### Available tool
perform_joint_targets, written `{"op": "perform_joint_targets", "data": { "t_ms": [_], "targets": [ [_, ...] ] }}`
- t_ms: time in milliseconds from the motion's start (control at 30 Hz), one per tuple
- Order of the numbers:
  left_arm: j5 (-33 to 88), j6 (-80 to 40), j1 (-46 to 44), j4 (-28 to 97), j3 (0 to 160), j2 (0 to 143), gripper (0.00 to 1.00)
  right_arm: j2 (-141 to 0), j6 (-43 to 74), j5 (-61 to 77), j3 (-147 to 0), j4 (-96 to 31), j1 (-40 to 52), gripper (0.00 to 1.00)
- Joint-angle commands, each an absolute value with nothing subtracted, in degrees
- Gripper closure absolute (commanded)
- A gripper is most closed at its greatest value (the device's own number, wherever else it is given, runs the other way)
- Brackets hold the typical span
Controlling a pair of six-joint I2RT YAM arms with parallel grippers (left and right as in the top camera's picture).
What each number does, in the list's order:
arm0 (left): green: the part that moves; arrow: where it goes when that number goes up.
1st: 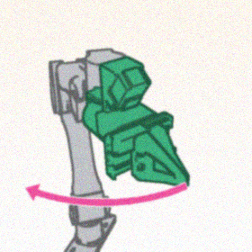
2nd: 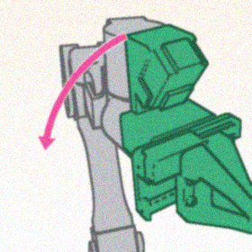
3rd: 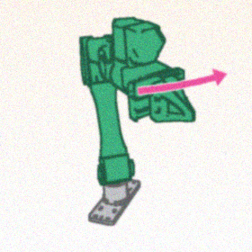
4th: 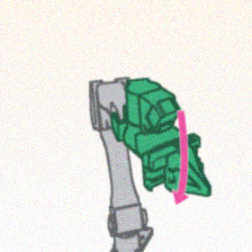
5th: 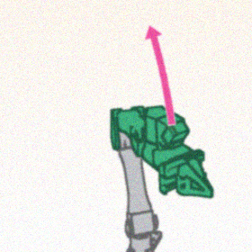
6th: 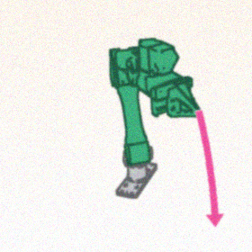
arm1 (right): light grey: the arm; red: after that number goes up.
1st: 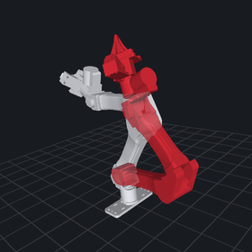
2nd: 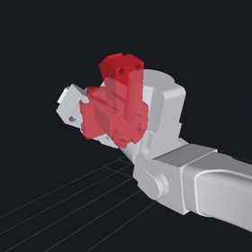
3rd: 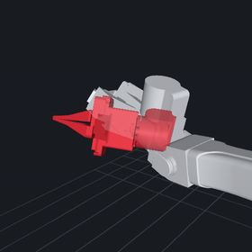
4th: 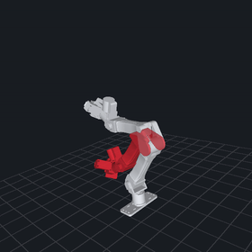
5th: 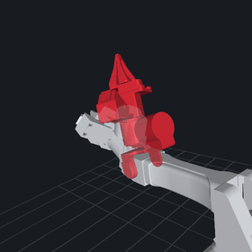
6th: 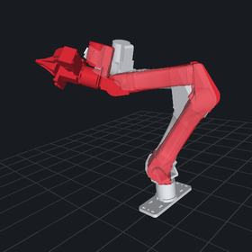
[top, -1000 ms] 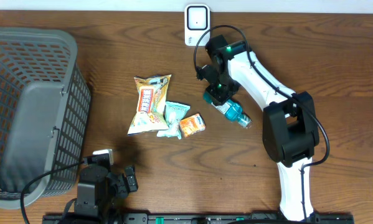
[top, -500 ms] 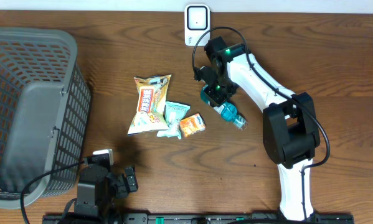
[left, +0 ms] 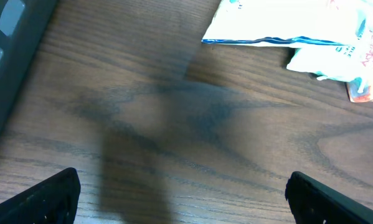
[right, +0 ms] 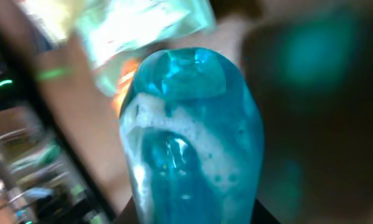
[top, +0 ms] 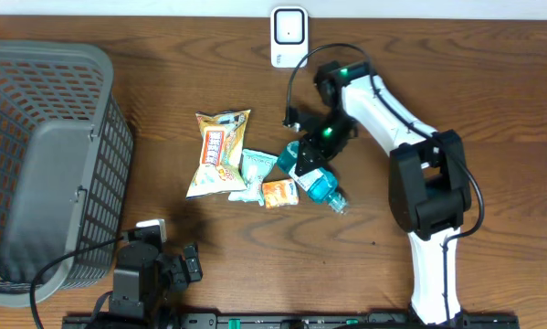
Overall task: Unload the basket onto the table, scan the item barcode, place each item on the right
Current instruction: 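Lift the teal bottle and carry it toward the scanner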
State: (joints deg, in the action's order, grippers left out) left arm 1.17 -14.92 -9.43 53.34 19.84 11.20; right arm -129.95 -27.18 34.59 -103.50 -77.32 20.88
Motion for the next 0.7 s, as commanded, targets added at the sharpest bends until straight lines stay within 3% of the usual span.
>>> {"op": "perform_joint_targets", "data": {
  "t_ms": [0, 133, 667],
  "targets": [
    [0.9, -14.2, -9.2, 53.5, 20.1, 11.1, 0.02, -129.0, -37.6, 50.1, -106.8, -84.0, 17.5, 0.99],
    [0.9, -14.2, -9.2, 53.5, 20.1, 11.1, 0.02, -128.4, -52.3, 58.2, -108.3, -96.5, 15.5, 0.99],
    [0.9, -14.2, -9.2, 53.5, 20.1, 11.1, 0.02, -128.0, -49.4, 58.4, -108.2, -97.5, 14.8, 0.99]
  ]
}}
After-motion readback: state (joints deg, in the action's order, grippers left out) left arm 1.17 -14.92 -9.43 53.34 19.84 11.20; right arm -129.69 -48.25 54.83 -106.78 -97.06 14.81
